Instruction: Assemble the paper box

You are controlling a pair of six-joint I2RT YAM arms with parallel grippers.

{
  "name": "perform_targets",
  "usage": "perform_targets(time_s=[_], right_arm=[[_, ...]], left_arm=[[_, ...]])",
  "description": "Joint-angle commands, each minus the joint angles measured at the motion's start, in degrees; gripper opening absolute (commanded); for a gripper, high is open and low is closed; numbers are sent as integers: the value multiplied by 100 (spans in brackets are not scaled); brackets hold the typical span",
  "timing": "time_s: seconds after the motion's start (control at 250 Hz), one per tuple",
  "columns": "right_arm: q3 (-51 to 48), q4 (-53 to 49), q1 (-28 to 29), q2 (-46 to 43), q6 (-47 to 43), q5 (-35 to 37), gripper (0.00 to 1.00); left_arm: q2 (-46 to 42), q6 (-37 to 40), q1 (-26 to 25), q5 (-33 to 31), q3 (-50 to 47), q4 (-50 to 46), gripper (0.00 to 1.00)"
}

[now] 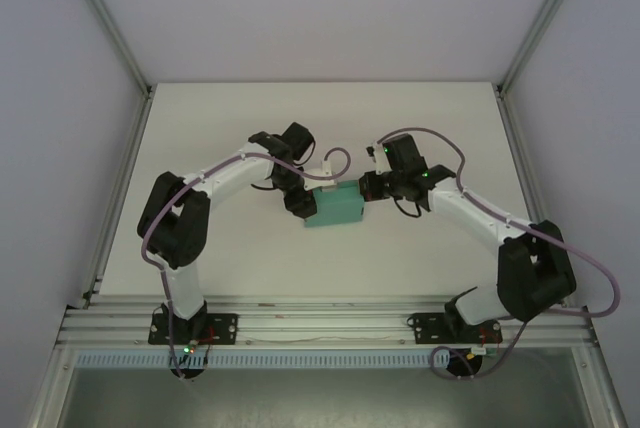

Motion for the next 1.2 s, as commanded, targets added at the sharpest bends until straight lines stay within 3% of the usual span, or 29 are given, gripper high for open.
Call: perform_targets(time_s=[0.0, 0.216, 0.456, 0.672, 0.811, 0.867, 1.199], right_arm=[[-335, 157, 92, -57, 1, 404, 0], [-828, 186, 464, -5, -580, 1400, 0], [-1062, 295, 683, -300, -403, 1650, 0], [-1603, 1041, 990, -503, -219, 2003, 0], [-1845, 1438, 1149, -463, -108, 2329, 0], [-1836, 1452, 1216, -474, -130, 2435, 0], [-2141, 1679, 1667, -533, 21, 3261, 0]], left_arm=[[214, -157, -47, -277, 5, 160, 41], [205, -175, -43, -351, 5, 108, 41], [125, -291, -43, -386, 17, 176, 47], [20, -525, -43, -239, 13, 253, 60], [-125, -824, -54, -153, -73, 288, 82], [-252, -1018, -63, -221, -190, 414, 100], [-1854, -2890, -61, -750, -1411, 1818, 100]])
